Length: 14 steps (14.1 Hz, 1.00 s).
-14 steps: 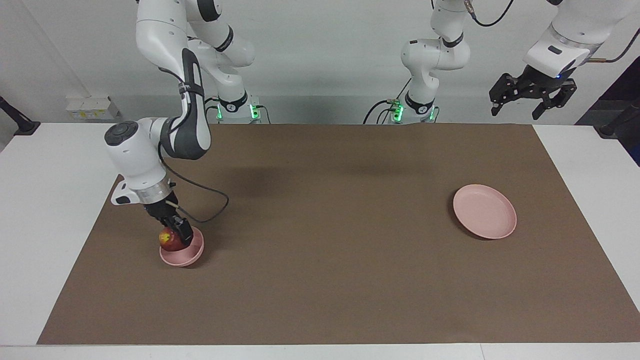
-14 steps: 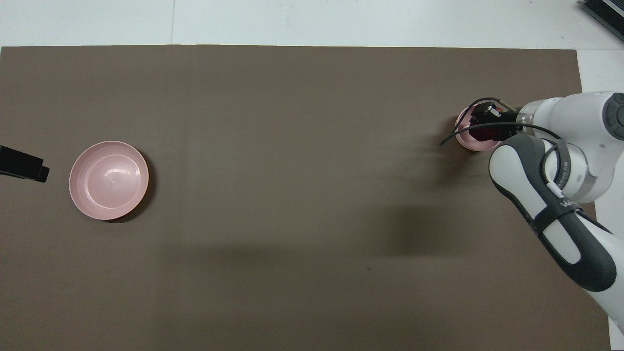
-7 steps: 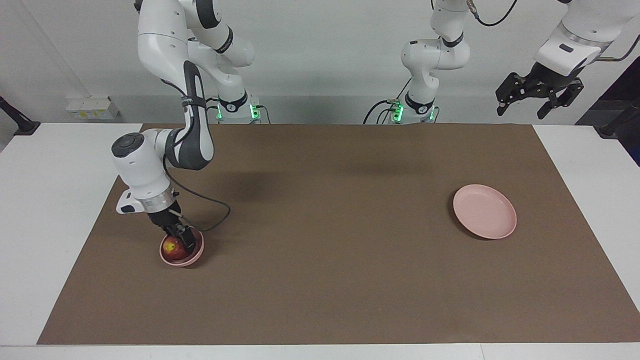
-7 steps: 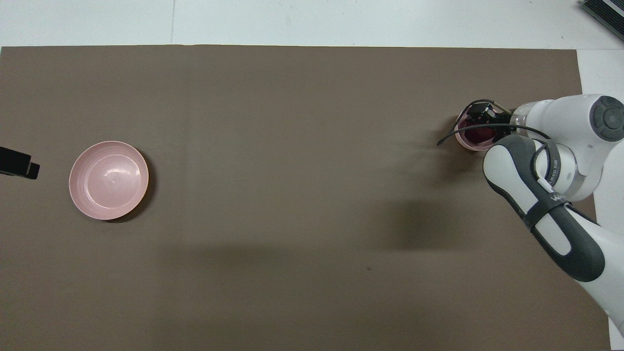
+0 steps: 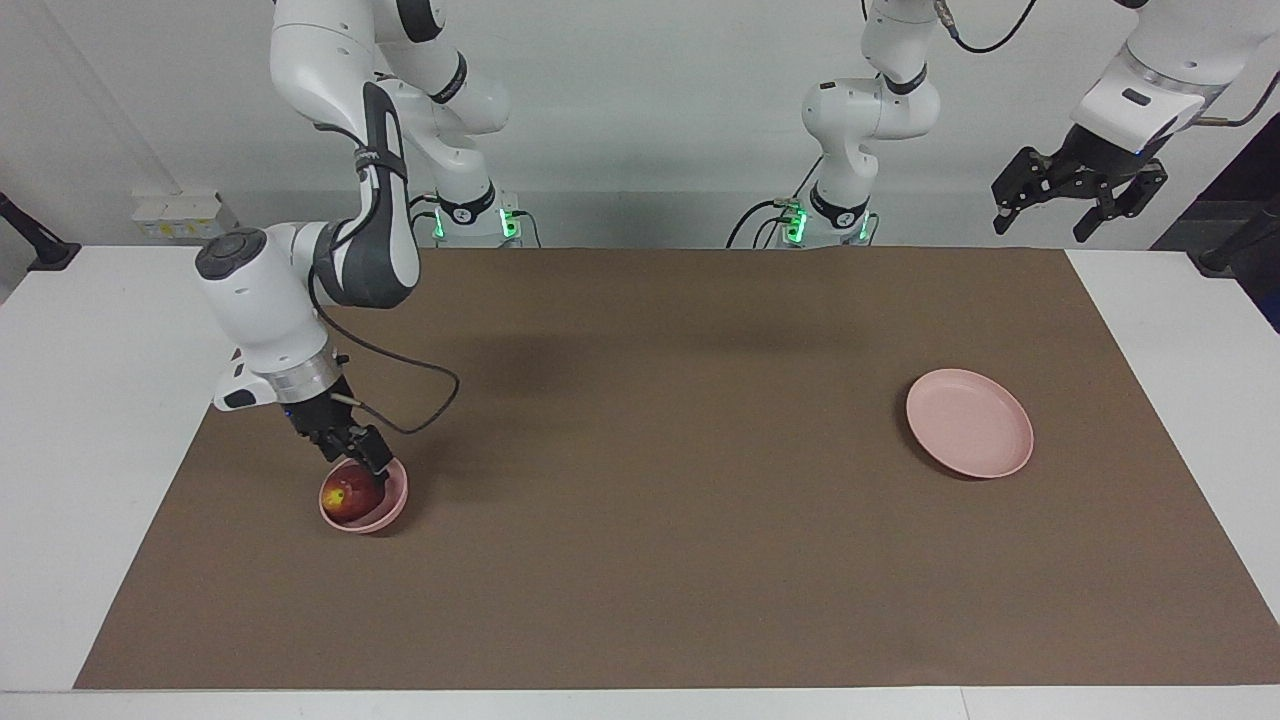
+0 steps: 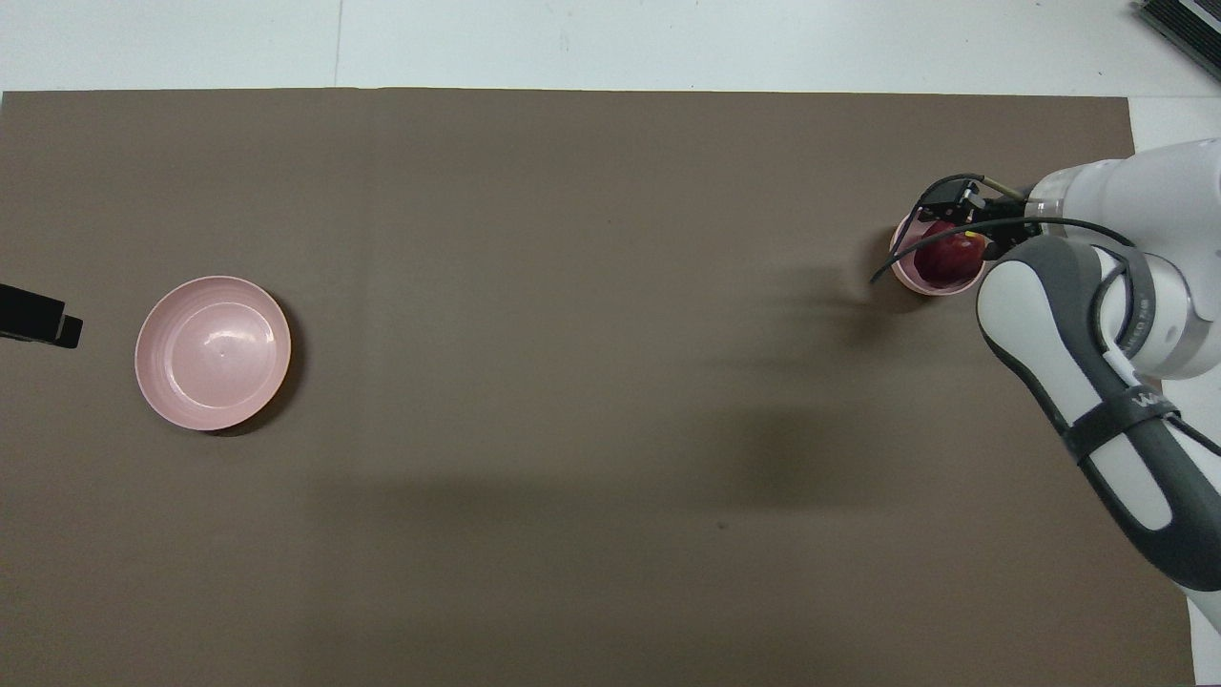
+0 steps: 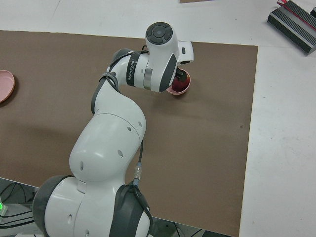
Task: Move apple from plate to bowl
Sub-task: 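Lower the apple into the small pink cup and open the right gripper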
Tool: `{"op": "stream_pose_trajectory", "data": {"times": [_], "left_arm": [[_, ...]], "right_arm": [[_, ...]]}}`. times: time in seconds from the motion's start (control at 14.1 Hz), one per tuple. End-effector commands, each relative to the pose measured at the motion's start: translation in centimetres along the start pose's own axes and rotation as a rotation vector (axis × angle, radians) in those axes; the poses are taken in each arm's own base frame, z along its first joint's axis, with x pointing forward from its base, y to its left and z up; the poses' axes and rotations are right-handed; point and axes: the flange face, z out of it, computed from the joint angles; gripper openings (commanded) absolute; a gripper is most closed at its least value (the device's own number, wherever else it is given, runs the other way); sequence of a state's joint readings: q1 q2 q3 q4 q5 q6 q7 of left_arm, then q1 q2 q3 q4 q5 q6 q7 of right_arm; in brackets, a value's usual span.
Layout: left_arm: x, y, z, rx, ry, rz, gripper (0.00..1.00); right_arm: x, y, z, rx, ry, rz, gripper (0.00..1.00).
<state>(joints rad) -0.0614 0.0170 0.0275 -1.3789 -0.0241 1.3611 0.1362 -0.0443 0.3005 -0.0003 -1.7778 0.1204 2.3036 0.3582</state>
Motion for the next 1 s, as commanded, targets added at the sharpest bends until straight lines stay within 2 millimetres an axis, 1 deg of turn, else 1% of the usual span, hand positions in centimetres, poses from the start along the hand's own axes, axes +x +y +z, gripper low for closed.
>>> {"op": "stream_pose_trajectory", "data": {"times": [0.0, 0.21, 0.43, 0.57, 0.64, 0.92], "left_arm": [[-0.7, -0.2, 0.0, -0.004, 0.014, -0.001, 1.00], [-0.9, -0.1, 0.1, 0.001, 0.006, 0.003, 1.00], [-0.9, -0.4, 0.1, 0.006, 0.002, -0.005, 1.00], [-1.1, -0.5, 0.2, 0.015, -0.012, -0.007, 1.00], [-1.4, -0.5, 0.1, 0.014, -0.018, -0.007, 1.00], [-1.3, -0.8, 0.1, 0.002, -0.010, -0.018, 1.00]], "right_arm": [[0.2, -0.3, -2.4, -0.019, -0.026, -0.094, 1.00], [0.7, -0.5, -4.5, -0.039, -0.066, -0.189, 1.00], [0.6, -0.9, -8.3, -0.125, -0.054, -0.308, 1.00], [-0.3, -0.8, -11.0, -0.152, -0.064, -0.346, 1.00], [-1.0, -1.3, -12.0, -0.156, -0.082, -0.372, 1.00], [-3.8, -0.6, -17.5, -0.172, -0.135, -0.373, 1.00]]}}
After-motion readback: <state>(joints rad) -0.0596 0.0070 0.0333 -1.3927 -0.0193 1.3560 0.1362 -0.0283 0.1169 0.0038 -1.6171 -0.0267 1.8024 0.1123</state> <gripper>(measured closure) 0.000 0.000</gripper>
